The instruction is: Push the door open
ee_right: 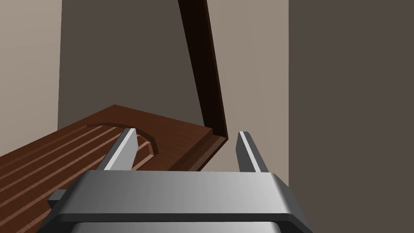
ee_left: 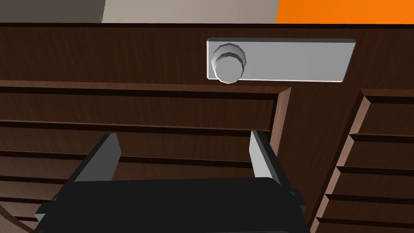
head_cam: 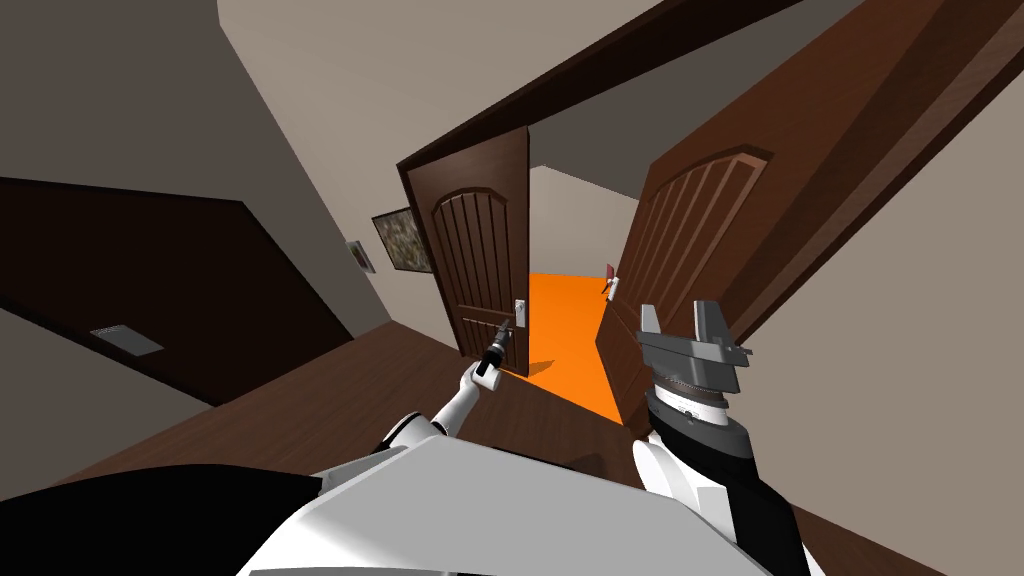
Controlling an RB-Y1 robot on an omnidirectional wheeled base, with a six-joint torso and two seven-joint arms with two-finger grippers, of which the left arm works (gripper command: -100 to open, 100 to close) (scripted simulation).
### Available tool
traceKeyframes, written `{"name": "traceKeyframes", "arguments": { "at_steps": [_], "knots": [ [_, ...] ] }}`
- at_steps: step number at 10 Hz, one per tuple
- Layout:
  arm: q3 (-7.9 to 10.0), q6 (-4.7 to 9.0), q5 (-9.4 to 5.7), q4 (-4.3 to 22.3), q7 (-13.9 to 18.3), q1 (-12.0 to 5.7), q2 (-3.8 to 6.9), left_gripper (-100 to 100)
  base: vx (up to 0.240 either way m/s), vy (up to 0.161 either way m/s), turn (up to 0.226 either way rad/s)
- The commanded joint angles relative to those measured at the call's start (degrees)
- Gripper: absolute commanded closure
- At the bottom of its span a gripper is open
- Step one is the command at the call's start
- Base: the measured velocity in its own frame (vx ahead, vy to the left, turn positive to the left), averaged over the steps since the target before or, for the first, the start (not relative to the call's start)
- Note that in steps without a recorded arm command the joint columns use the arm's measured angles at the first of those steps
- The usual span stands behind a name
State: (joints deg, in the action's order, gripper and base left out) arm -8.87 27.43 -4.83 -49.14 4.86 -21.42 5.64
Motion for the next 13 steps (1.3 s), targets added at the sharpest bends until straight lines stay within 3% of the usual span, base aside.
{"name": "traceKeyframes", "arguments": {
  "at_steps": [1,7,13],
  "knots": [
    [-0.34,-0.26,-0.23,2.3,0.33,-1.24,0.01,-100,0.038,0.087,-0.04],
    [-1.25,-0.71,-0.97,10.06,1.21,-5.53,-0.08,-100,0.035,0.072,-0.033],
    [-0.57,-0.37,-1.04,10.07,0.96,-5.38,0.13,-100,0.137,-0.022,-0.019]
  ]
}}
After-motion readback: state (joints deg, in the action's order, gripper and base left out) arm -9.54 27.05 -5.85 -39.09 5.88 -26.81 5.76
